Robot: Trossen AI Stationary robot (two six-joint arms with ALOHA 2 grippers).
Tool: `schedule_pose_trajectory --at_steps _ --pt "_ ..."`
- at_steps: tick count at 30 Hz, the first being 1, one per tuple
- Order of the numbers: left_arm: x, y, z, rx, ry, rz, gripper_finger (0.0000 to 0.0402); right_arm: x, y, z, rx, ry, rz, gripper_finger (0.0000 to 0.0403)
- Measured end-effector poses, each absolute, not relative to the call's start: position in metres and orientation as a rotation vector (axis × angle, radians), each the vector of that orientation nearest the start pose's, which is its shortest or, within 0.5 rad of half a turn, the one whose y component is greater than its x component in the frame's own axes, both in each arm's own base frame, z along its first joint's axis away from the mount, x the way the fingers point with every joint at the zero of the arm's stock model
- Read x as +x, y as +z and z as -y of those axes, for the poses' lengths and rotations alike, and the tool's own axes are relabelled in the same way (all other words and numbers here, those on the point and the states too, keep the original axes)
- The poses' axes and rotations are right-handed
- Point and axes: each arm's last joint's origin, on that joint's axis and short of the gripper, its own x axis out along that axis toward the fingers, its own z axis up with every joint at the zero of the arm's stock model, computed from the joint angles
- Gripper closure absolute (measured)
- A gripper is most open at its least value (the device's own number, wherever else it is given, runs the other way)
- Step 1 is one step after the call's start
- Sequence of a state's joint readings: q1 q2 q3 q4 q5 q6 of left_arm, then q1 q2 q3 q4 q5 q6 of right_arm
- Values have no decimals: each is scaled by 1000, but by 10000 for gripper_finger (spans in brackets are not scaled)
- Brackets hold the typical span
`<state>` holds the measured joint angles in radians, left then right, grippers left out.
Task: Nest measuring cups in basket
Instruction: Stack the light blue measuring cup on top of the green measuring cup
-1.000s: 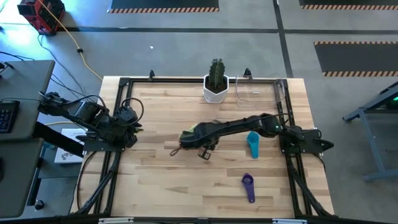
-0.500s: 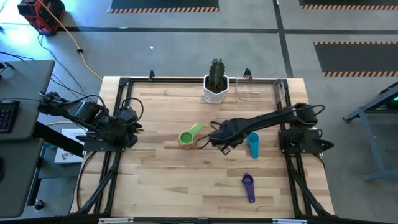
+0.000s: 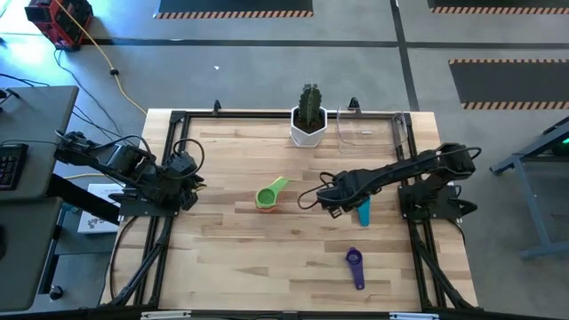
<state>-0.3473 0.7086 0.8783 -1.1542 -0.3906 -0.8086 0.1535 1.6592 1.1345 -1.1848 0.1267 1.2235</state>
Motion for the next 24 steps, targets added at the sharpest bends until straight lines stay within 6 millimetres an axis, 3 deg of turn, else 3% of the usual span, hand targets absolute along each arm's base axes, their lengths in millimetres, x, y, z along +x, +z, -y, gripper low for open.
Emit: schedule_pose_trajectory --at_steps 5,17,20,24 --pt "101 297 24 -406 417 -818 298 264 187 -37 676 -993 -1437 274" --pt "101 298 23 -401 449 -797 298 252 155 -34 701 -1009 -1416 278" --pt "101 298 23 -401 450 -796 298 250 153 -34 712 -1031 -1415 304" --pt "101 298 23 -401 450 -796 298 250 153 -34 712 -1027 -1413 376"
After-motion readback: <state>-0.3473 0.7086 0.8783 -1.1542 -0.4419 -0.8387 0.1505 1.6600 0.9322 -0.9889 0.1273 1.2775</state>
